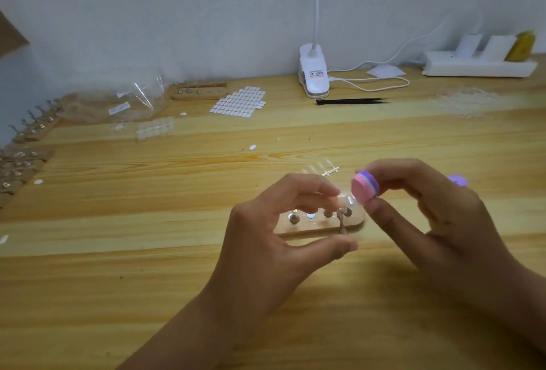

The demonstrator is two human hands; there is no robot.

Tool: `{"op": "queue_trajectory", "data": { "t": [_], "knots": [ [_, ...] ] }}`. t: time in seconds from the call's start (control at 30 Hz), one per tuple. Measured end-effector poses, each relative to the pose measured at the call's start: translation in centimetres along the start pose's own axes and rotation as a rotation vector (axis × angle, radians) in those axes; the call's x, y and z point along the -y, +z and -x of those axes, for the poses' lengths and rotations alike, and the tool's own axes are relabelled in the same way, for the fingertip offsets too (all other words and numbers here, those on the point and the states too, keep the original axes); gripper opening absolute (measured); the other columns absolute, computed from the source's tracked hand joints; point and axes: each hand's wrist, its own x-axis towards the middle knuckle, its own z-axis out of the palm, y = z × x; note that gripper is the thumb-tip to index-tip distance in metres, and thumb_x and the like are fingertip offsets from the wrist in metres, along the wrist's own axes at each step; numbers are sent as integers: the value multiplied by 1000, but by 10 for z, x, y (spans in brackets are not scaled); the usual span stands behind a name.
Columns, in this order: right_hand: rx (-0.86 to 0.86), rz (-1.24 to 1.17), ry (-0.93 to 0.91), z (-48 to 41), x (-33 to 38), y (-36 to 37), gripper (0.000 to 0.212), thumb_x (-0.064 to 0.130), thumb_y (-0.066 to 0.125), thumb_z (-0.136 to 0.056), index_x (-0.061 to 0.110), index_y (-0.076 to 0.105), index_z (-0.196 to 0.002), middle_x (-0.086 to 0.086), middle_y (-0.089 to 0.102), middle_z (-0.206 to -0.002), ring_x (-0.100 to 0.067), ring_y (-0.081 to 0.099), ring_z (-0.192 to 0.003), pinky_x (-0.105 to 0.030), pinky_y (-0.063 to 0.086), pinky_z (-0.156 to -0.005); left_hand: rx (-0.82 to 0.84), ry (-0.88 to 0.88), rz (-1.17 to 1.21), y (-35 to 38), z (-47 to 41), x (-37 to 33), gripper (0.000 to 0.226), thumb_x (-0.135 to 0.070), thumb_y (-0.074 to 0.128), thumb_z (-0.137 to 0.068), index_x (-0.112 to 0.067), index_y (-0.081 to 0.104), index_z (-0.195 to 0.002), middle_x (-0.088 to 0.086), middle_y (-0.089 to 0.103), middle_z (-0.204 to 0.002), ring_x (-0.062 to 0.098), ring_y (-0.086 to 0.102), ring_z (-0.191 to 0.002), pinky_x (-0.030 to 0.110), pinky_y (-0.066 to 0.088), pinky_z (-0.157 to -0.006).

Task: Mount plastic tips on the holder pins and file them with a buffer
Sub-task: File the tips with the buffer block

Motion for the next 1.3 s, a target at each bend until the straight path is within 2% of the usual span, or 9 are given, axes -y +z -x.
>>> {"op": "queue_trajectory", "data": {
  "t": [0.1,0.3,0.5,0.63,0.73,0.87,1.0,1.17,1.3],
  "knots": [
    [29,-150,84,4,7,6,20,29,53,-99,24,60,-117,7,70,-107,-20,69,-101,-31,55,-87,-7,-5,-19,-1,-1,-2,36,-22,90,-63,-28,74,-95,-18,73,-93,10,69,-91,22,52,-78],
    [16,-299,242,2,8,9,25,25,52,-96,21,63,-118,10,74,-99,-12,70,-95,-15,51,-83,6,-76,104,-1,-2,0,33,-22,88,-65,-29,76,-95,-13,75,-97,16,70,-92,29,56,-80],
    [36,-432,322,2,11,7,27,28,53,-100,25,73,-117,-4,72,-90,-20,65,-80,-22,53,-76,68,-181,254,2,-1,2,47,-27,89,-62,-32,68,-104,-4,75,-91,12,70,-84,32,58,-78],
    [129,-500,311,0,10,6,28,42,59,-99,26,68,-121,-4,69,-84,-22,63,-76,-30,55,-73,69,-158,304,3,-1,2,53,-26,89,-61,-33,63,-107,-3,75,-89,13,69,-84,33,58,-77],
    [137,-628,417,-5,8,1,41,60,71,-84,29,69,-110,-4,74,-85,-18,68,-77,-26,57,-75,40,-153,378,4,-1,3,48,-22,89,-60,-28,65,-100,1,75,-90,16,69,-85,34,58,-74],
    [128,-744,505,-9,4,-2,37,55,80,-77,23,74,-95,-7,74,-82,-22,68,-75,-25,56,-74,36,-127,462,5,-2,3,43,-16,87,-61,-24,66,-97,2,74,-91,14,67,-84,22,52,-76],
    [87,-806,524,-9,7,1,20,40,74,-77,24,75,-89,-10,73,-78,-21,68,-72,-24,56,-70,23,-107,462,6,-2,3,39,-16,88,-62,-24,68,-95,4,73,-92,15,67,-87,22,51,-80],
    [49,-792,474,-8,13,3,35,52,79,-79,20,74,-91,-8,74,-78,-20,68,-73,-23,56,-72,4,-93,479,6,-3,0,41,-18,89,-61,-24,67,-95,4,74,-92,19,68,-88,27,53,-82],
    [42,-737,477,-8,11,2,7,25,70,-87,19,73,-87,-9,73,-75,-22,66,-70,-22,55,-70,-9,-93,513,7,-4,0,40,-12,88,-61,-24,66,-92,5,74,-91,16,69,-87,22,52,-79]
  ]
}}
